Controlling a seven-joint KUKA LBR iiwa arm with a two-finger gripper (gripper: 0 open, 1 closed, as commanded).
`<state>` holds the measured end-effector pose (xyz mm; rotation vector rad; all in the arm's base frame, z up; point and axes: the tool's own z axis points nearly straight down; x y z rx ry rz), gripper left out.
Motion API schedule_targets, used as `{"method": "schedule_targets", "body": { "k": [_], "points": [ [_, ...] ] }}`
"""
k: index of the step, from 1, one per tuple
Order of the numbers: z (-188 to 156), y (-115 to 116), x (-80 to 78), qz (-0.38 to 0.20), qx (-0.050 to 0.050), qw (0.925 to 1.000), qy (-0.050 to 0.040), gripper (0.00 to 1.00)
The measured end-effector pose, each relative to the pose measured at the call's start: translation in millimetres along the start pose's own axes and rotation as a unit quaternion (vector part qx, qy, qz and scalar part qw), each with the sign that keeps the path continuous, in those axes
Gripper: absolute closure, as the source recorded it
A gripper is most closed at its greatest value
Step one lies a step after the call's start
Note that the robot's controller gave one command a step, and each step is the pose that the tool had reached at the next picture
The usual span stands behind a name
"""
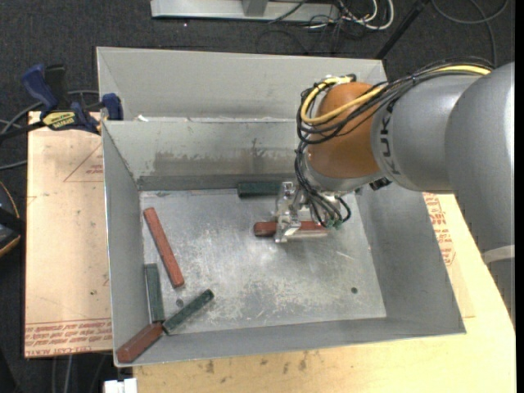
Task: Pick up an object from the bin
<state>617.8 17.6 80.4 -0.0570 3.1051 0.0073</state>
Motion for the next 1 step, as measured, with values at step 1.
{"method": "schedule_targets", "body": {
  "k": [1],
  "points": [
    [-173.4,9.0,-26.1,-0.020,0.002,0.9997,0.0109,1.00]
  ]
}}
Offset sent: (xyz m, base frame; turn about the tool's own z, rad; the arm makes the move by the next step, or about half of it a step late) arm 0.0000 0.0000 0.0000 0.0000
